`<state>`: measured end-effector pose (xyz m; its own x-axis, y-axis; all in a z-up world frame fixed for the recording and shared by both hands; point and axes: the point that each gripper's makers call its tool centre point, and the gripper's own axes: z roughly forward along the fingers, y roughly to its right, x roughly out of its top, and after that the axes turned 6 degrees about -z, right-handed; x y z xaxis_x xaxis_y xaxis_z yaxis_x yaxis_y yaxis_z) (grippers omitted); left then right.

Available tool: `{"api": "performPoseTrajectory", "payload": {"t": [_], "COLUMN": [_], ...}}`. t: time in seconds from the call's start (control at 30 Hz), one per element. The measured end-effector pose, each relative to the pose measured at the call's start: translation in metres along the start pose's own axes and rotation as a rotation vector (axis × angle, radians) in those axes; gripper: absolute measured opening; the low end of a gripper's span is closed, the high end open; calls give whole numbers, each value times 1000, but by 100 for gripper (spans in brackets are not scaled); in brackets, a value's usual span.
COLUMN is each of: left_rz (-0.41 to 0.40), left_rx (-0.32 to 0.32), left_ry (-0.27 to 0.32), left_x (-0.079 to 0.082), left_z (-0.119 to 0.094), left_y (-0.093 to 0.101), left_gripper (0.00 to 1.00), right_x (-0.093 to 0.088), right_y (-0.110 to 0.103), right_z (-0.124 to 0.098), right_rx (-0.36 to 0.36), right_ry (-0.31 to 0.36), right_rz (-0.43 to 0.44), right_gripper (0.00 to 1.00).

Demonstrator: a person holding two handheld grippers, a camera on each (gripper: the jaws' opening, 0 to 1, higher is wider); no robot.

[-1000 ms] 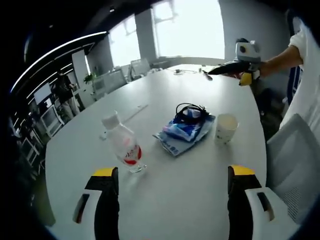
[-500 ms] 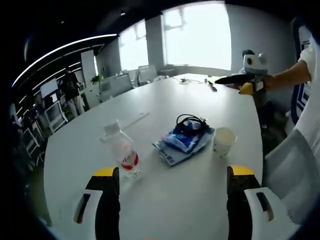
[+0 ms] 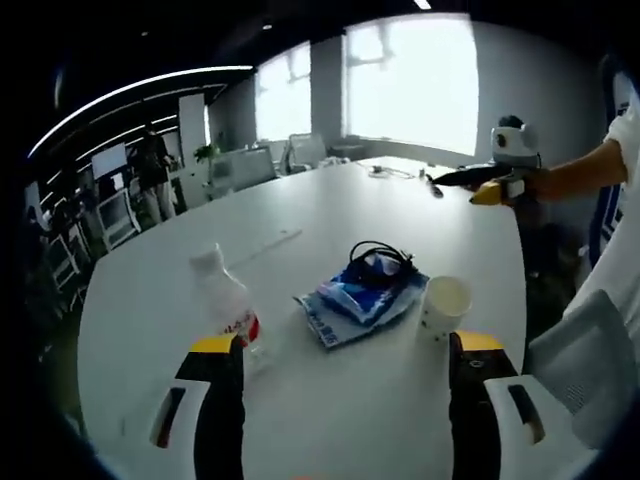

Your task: Arrange the tabletop items into an orderly group along one side of the table until the central work area is clear of visible clutter.

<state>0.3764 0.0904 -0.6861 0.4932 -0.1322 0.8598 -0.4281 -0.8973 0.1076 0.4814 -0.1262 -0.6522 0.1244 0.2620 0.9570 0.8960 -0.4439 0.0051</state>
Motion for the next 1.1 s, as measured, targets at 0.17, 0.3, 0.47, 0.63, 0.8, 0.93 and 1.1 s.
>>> {"api": "performPoseTrajectory", "payload": {"t": [0.17, 0.3, 0.47, 0.63, 0.8, 0.93, 1.1], "left_rz": [-9, 2, 13, 21, 13, 4, 13], "left_rx": [-6, -30, -41, -63, -78, -88, -101], "left_ry": [7, -17, -41, -62, -82, -94, -117], "left_x": [9, 13, 17, 17, 16, 15, 14], "left_z": [15, 32, 52, 72, 90, 103, 116], "left_y": [2, 6, 8, 10, 14, 14, 15], "left_gripper": [80, 79, 78, 78, 76, 75, 74], "right_x": [-8, -13, -19, -26, -37, -46, -54], "right_y": [12, 19, 29, 40, 43, 46, 51], "right_z": [6, 7, 8, 11, 14, 17, 22], "right_rx": [-6, -14, -34, -56, -62, -66, -77], "right_ry": [-16, -23, -30, -37, -56, -67, -79], "right_rz": [15, 27, 27, 53, 81, 103, 111], "right_gripper": [73, 73, 69, 67, 66, 65, 64]}}
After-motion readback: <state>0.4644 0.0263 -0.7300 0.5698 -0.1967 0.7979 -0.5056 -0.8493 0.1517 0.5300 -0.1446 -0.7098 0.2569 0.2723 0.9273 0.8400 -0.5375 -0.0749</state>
